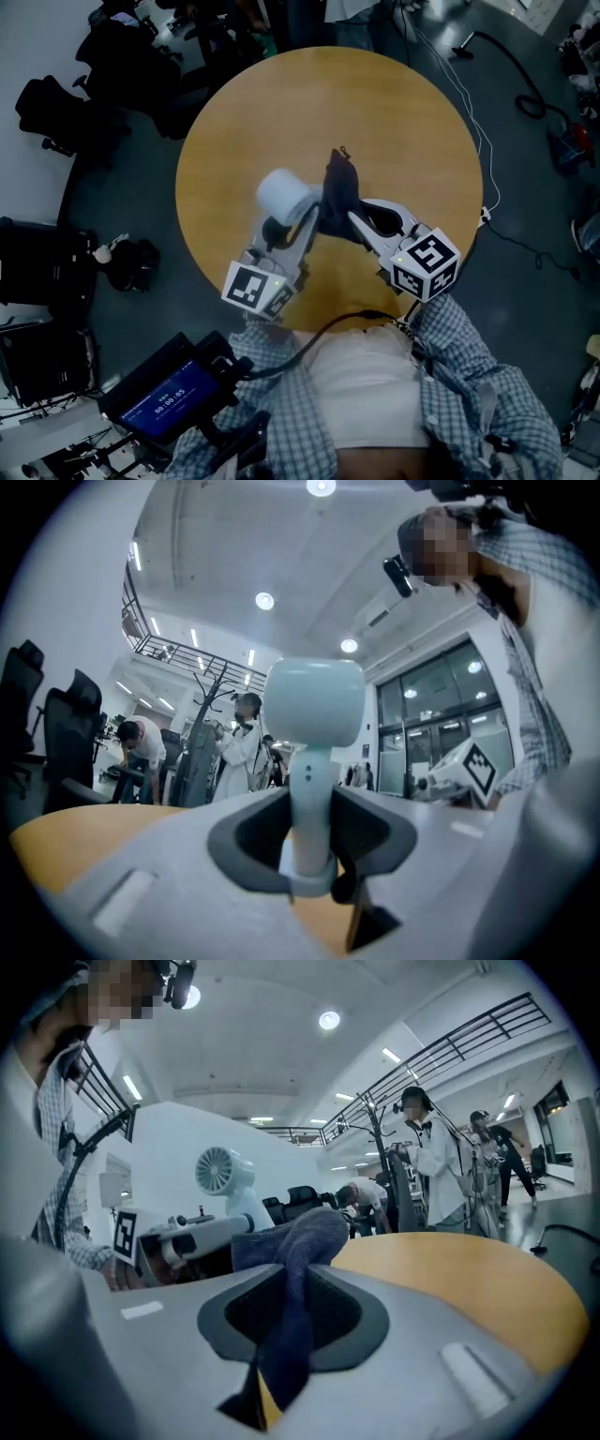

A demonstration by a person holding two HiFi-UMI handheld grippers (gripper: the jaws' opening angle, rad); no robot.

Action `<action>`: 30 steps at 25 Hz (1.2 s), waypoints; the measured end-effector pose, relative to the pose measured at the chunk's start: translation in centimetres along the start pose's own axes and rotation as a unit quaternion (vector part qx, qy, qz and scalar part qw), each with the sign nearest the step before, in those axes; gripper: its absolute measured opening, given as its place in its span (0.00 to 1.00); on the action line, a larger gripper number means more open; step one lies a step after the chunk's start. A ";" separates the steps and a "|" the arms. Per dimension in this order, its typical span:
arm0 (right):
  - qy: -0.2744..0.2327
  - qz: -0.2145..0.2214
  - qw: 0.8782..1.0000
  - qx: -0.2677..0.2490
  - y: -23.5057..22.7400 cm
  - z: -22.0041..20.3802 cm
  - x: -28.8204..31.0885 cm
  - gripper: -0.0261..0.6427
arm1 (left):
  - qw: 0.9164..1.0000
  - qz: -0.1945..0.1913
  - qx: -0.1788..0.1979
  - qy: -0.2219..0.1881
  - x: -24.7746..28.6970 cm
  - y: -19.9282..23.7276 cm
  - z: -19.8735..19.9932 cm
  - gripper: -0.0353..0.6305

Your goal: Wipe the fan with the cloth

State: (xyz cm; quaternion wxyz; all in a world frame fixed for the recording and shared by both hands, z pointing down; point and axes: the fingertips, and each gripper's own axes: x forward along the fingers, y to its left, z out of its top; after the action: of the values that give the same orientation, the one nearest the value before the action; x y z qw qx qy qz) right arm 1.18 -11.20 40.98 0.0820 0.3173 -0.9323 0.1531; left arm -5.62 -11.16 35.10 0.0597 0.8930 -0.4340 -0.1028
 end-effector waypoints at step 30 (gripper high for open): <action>0.054 0.229 0.970 -0.053 2.7 11.0 7.6 0.14 | 0.998 -0.054 0.028 0.016 0.0 -2.9 -1.5 0.25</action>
State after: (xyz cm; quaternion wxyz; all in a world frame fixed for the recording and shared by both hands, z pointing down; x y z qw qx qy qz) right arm -7.02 -17.17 31.95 0.1121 0.0813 -0.9811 0.1349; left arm -3.05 -9.30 35.96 0.0363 0.9180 -0.3868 -0.0799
